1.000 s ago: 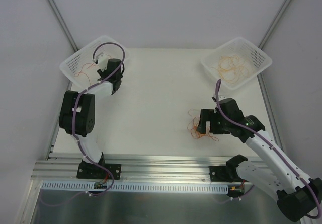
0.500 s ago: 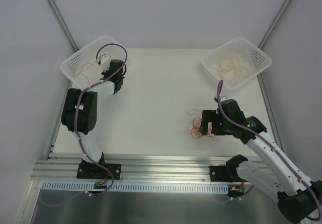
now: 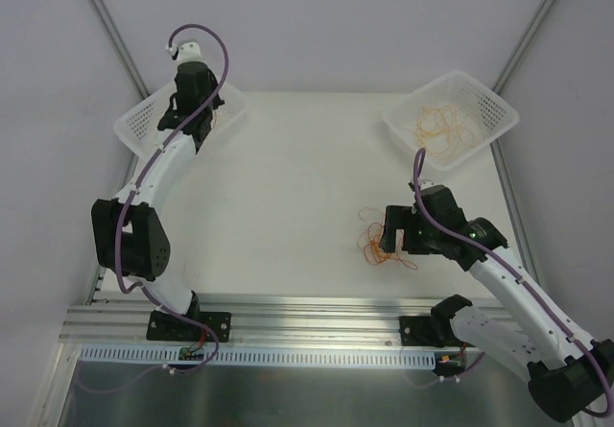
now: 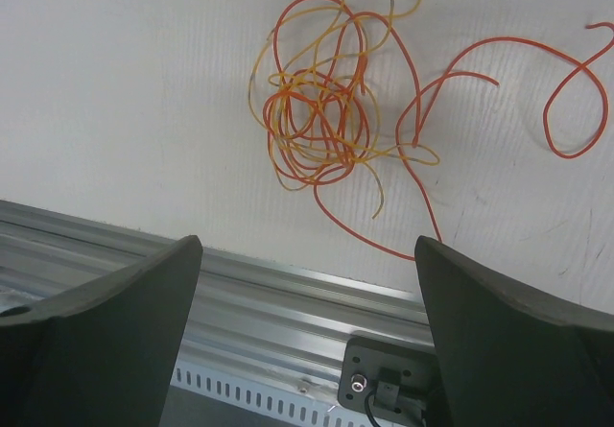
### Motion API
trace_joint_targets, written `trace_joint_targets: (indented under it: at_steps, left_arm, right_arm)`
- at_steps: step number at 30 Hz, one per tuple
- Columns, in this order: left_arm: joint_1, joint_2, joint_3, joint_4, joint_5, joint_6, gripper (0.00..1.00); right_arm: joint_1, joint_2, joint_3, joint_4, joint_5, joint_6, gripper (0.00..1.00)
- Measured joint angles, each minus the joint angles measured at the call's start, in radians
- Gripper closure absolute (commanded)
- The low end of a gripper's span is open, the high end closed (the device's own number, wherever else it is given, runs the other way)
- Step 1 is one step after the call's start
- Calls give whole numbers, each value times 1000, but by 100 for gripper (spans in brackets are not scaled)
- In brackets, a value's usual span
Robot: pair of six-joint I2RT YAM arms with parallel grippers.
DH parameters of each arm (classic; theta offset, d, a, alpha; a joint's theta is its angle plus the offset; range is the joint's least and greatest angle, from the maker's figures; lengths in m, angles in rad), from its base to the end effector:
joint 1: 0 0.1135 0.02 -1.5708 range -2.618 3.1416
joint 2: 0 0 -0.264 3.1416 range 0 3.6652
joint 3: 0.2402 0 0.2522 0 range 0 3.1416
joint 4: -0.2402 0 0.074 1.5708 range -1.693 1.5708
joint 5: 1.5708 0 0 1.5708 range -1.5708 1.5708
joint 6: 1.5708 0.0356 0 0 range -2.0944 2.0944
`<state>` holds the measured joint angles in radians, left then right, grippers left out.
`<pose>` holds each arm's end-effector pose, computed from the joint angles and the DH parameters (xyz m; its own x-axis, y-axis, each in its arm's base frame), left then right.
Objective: Untangle the cables
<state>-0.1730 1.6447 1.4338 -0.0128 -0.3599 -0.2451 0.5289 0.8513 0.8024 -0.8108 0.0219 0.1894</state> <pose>0.3925 -0.0559 0.3604 -0.1690 -0.2010 -0.9649 -0.2249 0.9610 -0.1608 0.1430 0.0827 0.2770 -0.7351 -0.2116 -0.6441 -0.3602 0.9268 0.1066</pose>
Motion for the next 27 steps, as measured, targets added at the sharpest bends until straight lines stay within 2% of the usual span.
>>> trace_joint_targets:
  at_steps: [6,7,8,10,11,13,14,17,18,22,27]
  left_arm:
    - [130,74,161,-8,47,87,99]
    - [153,106,186,-14,53,89,93]
    - [175,143,211,-19,64,89,81]
    - [211,224,254,-42,76,91,71]
    - [224,262,270,-56,87,85,61]
    - [241,332,283,-100,109,80,50]
    - [247,351,283,-124,120,77,39]
    - [253,366,278,-195,148,62,24]
    - [254,356,277,-207,157,56,16]
    - [260,238,199,-219,231,35,3]
    - [255,-34,29,-240,364,-14,1]
  right_arm:
    - [0,2,5,2,1,26,2]
    - [0,1,5,0,2,31,2]
    - [0,-1,5,-2,5,36,2]
    - [0,-10,5,-10,14,43,2]
    - [0,-18,5,-14,19,47,2]
    - [0,-35,6,-24,33,50,2]
    - [0,-41,7,-32,42,52,2]
    - [0,-50,13,-63,77,53,2]
    - [0,-50,14,-71,92,54,2]
    - [-1,-37,31,-103,147,54,2]
    - [-53,16,48,-108,177,58,7]
